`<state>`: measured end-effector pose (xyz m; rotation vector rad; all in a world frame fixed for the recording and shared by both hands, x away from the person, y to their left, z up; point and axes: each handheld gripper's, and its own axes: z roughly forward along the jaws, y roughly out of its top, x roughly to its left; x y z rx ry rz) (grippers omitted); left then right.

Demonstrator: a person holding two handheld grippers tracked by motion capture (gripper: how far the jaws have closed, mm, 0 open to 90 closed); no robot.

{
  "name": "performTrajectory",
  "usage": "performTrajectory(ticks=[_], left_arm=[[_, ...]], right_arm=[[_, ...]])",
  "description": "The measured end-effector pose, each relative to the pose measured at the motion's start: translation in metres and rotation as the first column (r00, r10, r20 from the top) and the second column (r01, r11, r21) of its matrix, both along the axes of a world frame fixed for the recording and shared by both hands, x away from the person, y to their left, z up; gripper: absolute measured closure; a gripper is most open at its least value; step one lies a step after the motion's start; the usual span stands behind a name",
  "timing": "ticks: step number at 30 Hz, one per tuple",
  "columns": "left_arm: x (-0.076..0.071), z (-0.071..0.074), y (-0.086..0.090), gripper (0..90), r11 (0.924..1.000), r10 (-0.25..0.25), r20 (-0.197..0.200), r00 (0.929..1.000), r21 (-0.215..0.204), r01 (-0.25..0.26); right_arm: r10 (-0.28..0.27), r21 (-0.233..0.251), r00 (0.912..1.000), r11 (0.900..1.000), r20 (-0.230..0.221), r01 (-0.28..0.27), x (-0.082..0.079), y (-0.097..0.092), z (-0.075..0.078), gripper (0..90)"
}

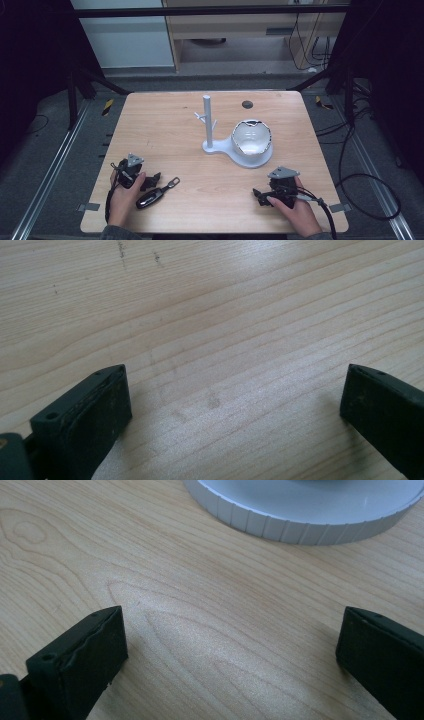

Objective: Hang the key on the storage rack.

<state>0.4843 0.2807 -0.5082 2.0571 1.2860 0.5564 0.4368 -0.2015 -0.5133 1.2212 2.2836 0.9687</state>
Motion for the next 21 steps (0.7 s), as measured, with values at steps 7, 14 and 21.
performTrajectory(ticks=[7,14,21], left_arm=[[-0.003,0.005,0.005,5.1,0.9997,-0.016,0.026,0.9995,-0.018,0.017],[-0.014,0.016,-0.002,4.8,0.9969,-0.060,0.056,0.9966,-0.048,0.063],[-0.023,0.030,-0.014,6.8,0.9858,-0.148,0.042,0.9880,-0.073,0.151]], right_arm=[[0.003,0.000,1.0000,1.0000,-0.001,-0.003,0.000,0.000,0.000,0.5],[0.003,0.000,1.0000,1.0000,-0.001,-0.003,0.000,0.000,0.000,0.5],[0.003,0.000,1.0000,1.0000,-0.001,-0.003,0.000,0.000,0.000,0.4]])
